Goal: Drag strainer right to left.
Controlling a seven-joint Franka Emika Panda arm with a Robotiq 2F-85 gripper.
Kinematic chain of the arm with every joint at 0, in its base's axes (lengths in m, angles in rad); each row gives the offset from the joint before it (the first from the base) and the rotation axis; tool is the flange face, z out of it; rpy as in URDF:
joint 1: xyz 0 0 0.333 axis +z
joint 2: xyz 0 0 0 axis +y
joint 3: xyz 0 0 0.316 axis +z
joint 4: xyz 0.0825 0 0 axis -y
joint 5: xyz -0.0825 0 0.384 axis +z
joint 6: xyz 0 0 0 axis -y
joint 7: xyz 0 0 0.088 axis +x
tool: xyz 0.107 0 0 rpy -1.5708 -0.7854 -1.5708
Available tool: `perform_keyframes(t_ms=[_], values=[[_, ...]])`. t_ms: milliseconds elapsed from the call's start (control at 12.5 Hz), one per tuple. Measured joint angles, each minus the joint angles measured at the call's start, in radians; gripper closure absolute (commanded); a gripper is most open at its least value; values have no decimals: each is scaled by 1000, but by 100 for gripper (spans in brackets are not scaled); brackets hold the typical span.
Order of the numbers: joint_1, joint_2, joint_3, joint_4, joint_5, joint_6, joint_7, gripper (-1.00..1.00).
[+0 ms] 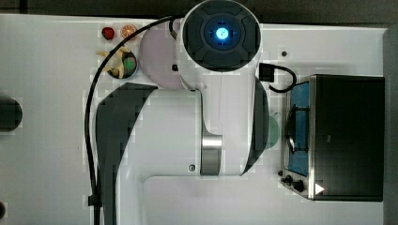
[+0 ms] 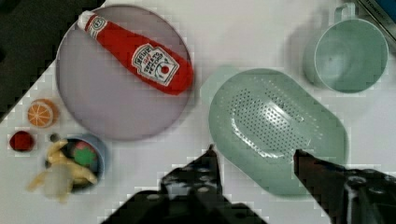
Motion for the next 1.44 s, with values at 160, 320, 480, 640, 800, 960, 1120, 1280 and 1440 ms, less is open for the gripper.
perform_keyframes(t_ms=[160, 320, 480, 640, 800, 960, 1120, 1280, 1440], values=[[2, -231, -29, -225, -1, -187, 1, -82], [0, -453, -63, -344, -62, -178, 1, -100], [-35, -587, -69, -352, -64, -152, 1, -100], [-36, -609, -75, -309, -75, -130, 1, -100], [-14, -548, -78, -291, -76, -45, 5, -100], [4, -407, -79, -299, -52, 11, 29, -100], [-3, -237, -51, -348, -48, 94, 71, -100], [-3, -65, -24, -400, -40, 197, 155, -100], [15, 59, -28, -447, -39, 266, 231, -100]])
